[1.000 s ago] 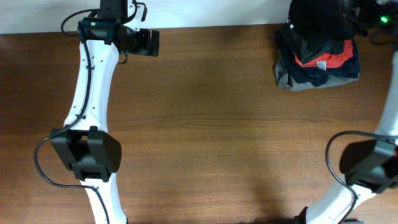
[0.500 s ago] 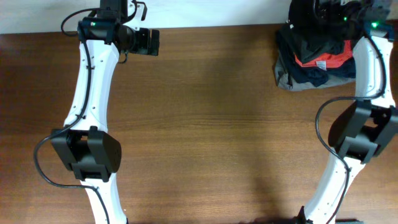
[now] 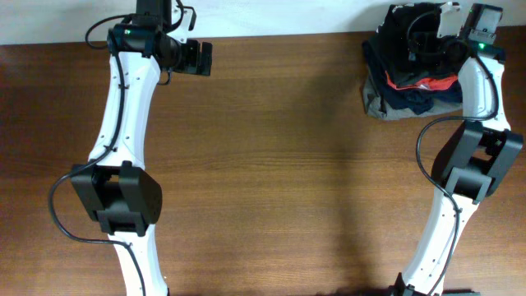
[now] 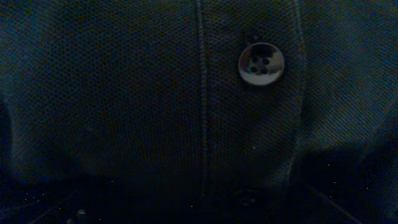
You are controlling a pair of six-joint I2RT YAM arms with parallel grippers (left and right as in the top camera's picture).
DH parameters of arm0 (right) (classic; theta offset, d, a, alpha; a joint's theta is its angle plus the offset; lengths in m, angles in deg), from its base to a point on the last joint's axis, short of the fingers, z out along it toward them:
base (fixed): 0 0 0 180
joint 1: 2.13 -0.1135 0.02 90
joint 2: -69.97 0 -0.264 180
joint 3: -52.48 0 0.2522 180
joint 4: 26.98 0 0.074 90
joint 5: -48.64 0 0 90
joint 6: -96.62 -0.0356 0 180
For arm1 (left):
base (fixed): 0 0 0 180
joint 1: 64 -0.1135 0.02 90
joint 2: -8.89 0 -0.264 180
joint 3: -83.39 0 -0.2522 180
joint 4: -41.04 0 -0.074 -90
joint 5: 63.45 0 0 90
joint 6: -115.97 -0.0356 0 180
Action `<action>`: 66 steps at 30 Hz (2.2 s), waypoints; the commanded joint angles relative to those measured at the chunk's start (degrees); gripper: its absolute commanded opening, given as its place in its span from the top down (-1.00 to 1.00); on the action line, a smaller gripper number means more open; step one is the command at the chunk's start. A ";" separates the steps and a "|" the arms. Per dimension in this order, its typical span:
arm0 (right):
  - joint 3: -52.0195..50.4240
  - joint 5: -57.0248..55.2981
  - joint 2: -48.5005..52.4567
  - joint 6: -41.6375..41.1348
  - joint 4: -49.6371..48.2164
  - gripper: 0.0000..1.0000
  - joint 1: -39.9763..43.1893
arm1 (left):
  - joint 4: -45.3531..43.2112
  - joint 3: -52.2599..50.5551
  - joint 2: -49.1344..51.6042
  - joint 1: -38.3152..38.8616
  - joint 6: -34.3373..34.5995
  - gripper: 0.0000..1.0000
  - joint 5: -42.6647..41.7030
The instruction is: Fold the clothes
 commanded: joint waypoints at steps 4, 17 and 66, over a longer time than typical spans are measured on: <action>-3.06 -2.54 8.55 -0.59 4.04 -0.98 1.77 | -0.57 0.22 0.57 0.02 -0.90 -0.98 0.42; 3.93 2.80 -3.78 -0.63 11.30 -0.98 1.77 | -0.50 0.22 0.57 0.04 -0.90 -0.98 0.42; 12.17 -16.11 -43.76 -28.28 39.36 -0.97 -14.49 | -0.52 0.22 0.57 0.17 -0.90 -0.99 0.42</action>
